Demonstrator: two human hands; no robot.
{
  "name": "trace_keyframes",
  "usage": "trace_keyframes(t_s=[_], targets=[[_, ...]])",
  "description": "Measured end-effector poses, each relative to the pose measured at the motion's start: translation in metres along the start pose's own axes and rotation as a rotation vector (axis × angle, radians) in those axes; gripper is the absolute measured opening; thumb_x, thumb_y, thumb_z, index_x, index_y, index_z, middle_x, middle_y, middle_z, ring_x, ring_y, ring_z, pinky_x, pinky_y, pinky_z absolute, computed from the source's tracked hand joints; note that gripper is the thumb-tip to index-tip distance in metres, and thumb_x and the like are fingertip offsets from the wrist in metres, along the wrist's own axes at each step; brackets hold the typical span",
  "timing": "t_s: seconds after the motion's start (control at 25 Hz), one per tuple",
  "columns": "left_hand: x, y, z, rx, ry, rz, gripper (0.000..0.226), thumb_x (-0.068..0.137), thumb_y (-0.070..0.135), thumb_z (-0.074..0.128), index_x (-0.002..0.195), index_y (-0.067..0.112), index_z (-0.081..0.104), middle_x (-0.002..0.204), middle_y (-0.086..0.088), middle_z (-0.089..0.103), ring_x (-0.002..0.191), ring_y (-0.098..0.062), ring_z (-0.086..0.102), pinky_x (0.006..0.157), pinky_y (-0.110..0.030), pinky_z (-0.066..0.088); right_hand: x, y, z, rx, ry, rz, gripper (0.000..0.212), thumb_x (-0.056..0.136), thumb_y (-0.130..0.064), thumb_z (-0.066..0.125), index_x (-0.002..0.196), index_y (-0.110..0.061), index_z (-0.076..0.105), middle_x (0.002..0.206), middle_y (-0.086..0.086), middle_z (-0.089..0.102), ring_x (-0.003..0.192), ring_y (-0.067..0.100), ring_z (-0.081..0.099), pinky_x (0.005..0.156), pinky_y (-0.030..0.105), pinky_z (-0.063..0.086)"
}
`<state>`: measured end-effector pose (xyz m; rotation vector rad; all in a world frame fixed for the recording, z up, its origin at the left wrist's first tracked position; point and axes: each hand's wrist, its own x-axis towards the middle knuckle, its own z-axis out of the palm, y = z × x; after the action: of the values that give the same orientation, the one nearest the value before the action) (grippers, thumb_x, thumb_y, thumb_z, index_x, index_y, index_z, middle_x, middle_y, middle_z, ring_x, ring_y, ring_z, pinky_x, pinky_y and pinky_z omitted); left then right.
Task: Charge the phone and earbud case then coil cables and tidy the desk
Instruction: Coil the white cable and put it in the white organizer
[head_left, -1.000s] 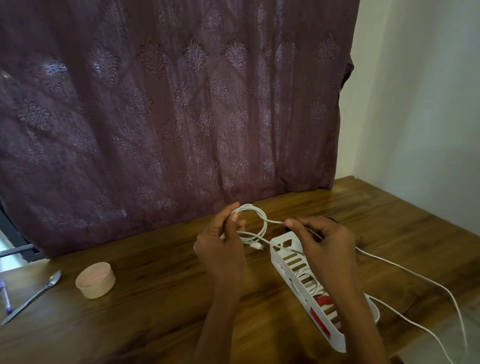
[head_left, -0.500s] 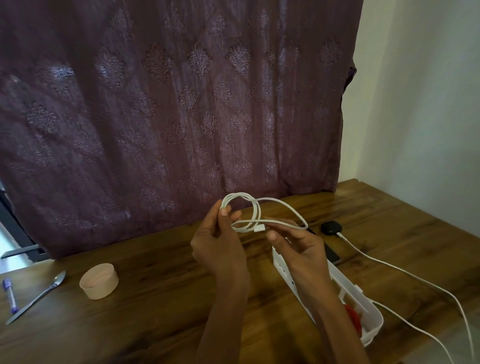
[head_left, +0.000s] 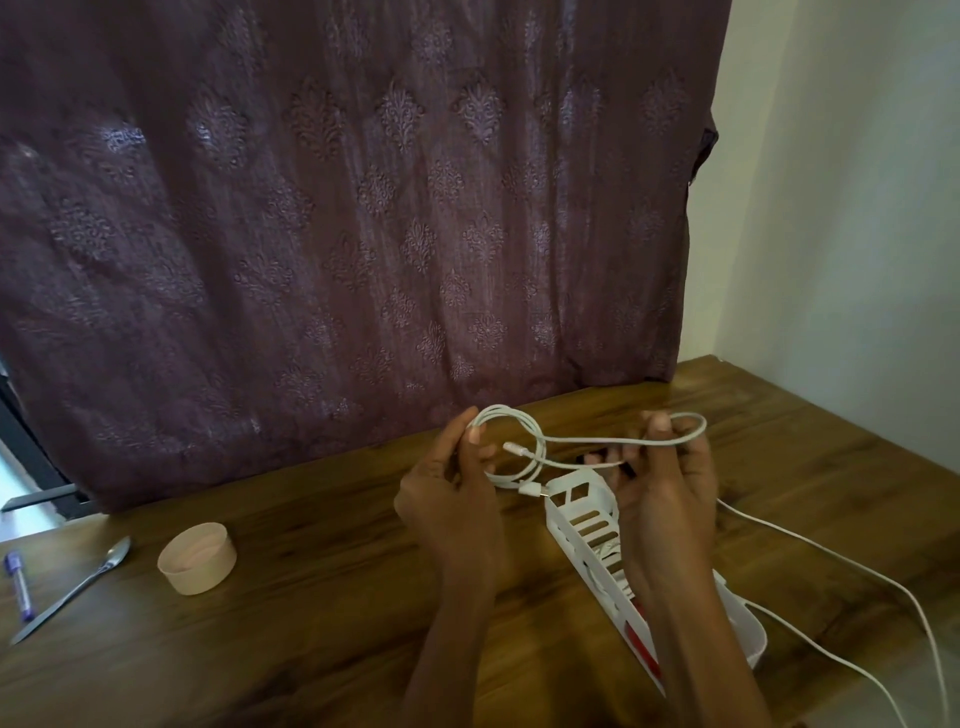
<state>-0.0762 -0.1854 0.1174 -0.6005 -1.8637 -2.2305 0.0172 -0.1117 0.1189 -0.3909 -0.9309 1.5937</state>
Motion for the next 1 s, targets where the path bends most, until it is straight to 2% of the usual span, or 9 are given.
trace_keyframes(t_s=[0.12, 0.24, 0.36, 0.48, 0.56, 0.68, 0.8, 0.92, 1.0], targets=[[-0.008, 0.0, 0.005, 0.084, -0.042, 0.138, 0.019, 0.085, 0.01, 0.063, 0.098, 0.02, 0.071, 0.064, 0.023, 0.061, 0.063, 0.017, 0.059, 0.056, 0.003, 0.039, -0.001, 0.003, -0.003, -0.128, 0.026, -0.086, 0.018, 0.095, -0.022, 0.044, 0.082, -0.022, 0.056, 0.054, -0.01, 0.045, 0.049, 0.002, 0.044, 0.046, 0.017, 0.044], [-0.005, -0.003, 0.004, 0.117, 0.008, 0.203, 0.02, 0.084, 0.006, 0.063, 0.1, 0.015, 0.071, 0.066, 0.021, 0.06, 0.064, 0.02, 0.057, 0.058, 0.004, 0.039, 0.002, 0.002, -0.01, -0.121, 0.1, -0.071, 0.02, 0.096, -0.021, 0.044, 0.082, -0.023, 0.058, 0.05, -0.011, 0.039, 0.044, 0.001, 0.033, 0.039, 0.015, 0.033], [0.01, -0.007, -0.001, 0.061, 0.083, 0.081, 0.019, 0.085, 0.012, 0.063, 0.101, 0.018, 0.071, 0.068, 0.015, 0.067, 0.066, 0.014, 0.061, 0.065, 0.0, 0.042, 0.008, 0.001, -0.021, -0.241, 0.11, -0.081, 0.017, 0.095, -0.021, 0.047, 0.085, -0.021, 0.061, 0.049, -0.011, 0.045, 0.042, 0.0, 0.037, 0.038, 0.014, 0.032], [0.013, -0.005, -0.001, -0.065, 0.084, -0.095, 0.018, 0.086, 0.016, 0.063, 0.102, 0.019, 0.07, 0.067, 0.015, 0.071, 0.074, -0.003, 0.069, 0.076, -0.023, 0.053, 0.007, 0.016, -0.021, -0.485, -0.022, 0.048, 0.017, 0.094, -0.012, 0.048, 0.1, -0.016, 0.063, 0.07, -0.007, 0.062, 0.058, 0.004, 0.055, 0.052, 0.017, 0.046], [0.008, -0.003, 0.002, -0.152, 0.067, -0.179, 0.018, 0.086, 0.015, 0.062, 0.102, 0.015, 0.069, 0.071, 0.012, 0.072, 0.075, -0.01, 0.071, 0.071, -0.029, 0.055, 0.002, 0.024, -0.015, -0.576, -0.121, 0.153, 0.024, 0.092, -0.002, 0.049, 0.108, -0.016, 0.06, 0.091, 0.0, 0.067, 0.067, 0.007, 0.063, 0.059, 0.018, 0.05], [0.001, -0.003, 0.004, -0.249, 0.054, -0.242, 0.013, 0.088, 0.012, 0.058, 0.1, 0.016, 0.065, 0.084, 0.004, 0.071, 0.074, -0.008, 0.071, 0.057, -0.019, 0.055, -0.005, 0.021, -0.005, -0.387, -0.258, 0.248, 0.029, 0.084, -0.002, 0.06, 0.108, -0.019, 0.061, 0.083, -0.003, 0.072, 0.061, 0.007, 0.064, 0.055, 0.019, 0.05], [-0.006, -0.005, 0.005, -0.252, -0.034, -0.238, 0.021, 0.09, 0.008, 0.054, 0.102, 0.024, 0.06, 0.085, 0.015, 0.069, 0.079, -0.005, 0.069, 0.057, -0.019, 0.055, -0.009, 0.015, 0.002, -0.214, -0.291, 0.276, 0.035, 0.069, -0.027, 0.071, 0.103, -0.017, 0.067, 0.078, -0.003, 0.071, 0.064, 0.007, 0.063, 0.054, 0.021, 0.047], [-0.012, -0.011, 0.002, -0.16, -0.243, -0.284, 0.029, 0.089, 0.008, 0.055, 0.107, 0.03, 0.061, 0.106, 0.009, 0.065, 0.095, -0.012, 0.066, 0.072, -0.029, 0.057, -0.008, 0.015, 0.002, -0.217, -0.236, 0.267, 0.029, 0.07, -0.023, 0.068, 0.095, -0.009, 0.07, 0.071, -0.001, 0.071, 0.058, 0.005, 0.062, 0.054, 0.023, 0.043], [-0.008, -0.013, -0.003, -0.063, -0.362, -0.273, 0.03, 0.087, 0.012, 0.058, 0.109, 0.033, 0.059, 0.112, 0.007, 0.063, 0.101, -0.013, 0.062, 0.076, -0.024, 0.053, -0.004, 0.013, -0.004, -0.265, -0.243, 0.271, 0.023, 0.074, -0.017, 0.067, 0.093, -0.005, 0.07, 0.068, 0.0, 0.071, 0.054, 0.005, 0.059, 0.051, 0.021, 0.042]])
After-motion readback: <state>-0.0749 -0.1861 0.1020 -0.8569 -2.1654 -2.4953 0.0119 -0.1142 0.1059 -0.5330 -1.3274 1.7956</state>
